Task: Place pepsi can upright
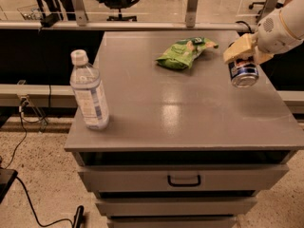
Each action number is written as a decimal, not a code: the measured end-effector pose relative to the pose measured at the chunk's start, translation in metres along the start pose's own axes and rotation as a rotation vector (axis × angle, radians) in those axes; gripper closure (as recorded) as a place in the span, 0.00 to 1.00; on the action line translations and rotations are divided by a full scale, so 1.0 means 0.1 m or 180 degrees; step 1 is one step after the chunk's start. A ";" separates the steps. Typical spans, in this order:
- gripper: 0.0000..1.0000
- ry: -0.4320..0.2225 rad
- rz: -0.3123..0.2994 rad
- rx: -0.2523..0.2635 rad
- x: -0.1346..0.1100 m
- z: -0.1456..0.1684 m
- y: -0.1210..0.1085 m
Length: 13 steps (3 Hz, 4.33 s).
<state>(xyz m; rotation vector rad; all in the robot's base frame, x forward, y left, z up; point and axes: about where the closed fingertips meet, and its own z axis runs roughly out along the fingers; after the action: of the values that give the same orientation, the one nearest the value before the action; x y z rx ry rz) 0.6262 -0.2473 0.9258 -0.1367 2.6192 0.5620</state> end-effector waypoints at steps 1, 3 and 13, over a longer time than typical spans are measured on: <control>1.00 0.0019 0.0000 0.0000 0.00 0.02 0.01; 1.00 -0.0213 -0.0034 -0.0762 -0.04 0.07 -0.07; 1.00 -0.2362 -0.2303 -0.2750 -0.09 -0.42 0.00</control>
Offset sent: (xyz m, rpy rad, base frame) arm 0.0050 -0.0046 -0.0097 0.2128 -0.0051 0.0981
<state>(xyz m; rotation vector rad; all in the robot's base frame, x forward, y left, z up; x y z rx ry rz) 0.6170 -0.2642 0.9639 -0.8940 1.3383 1.1359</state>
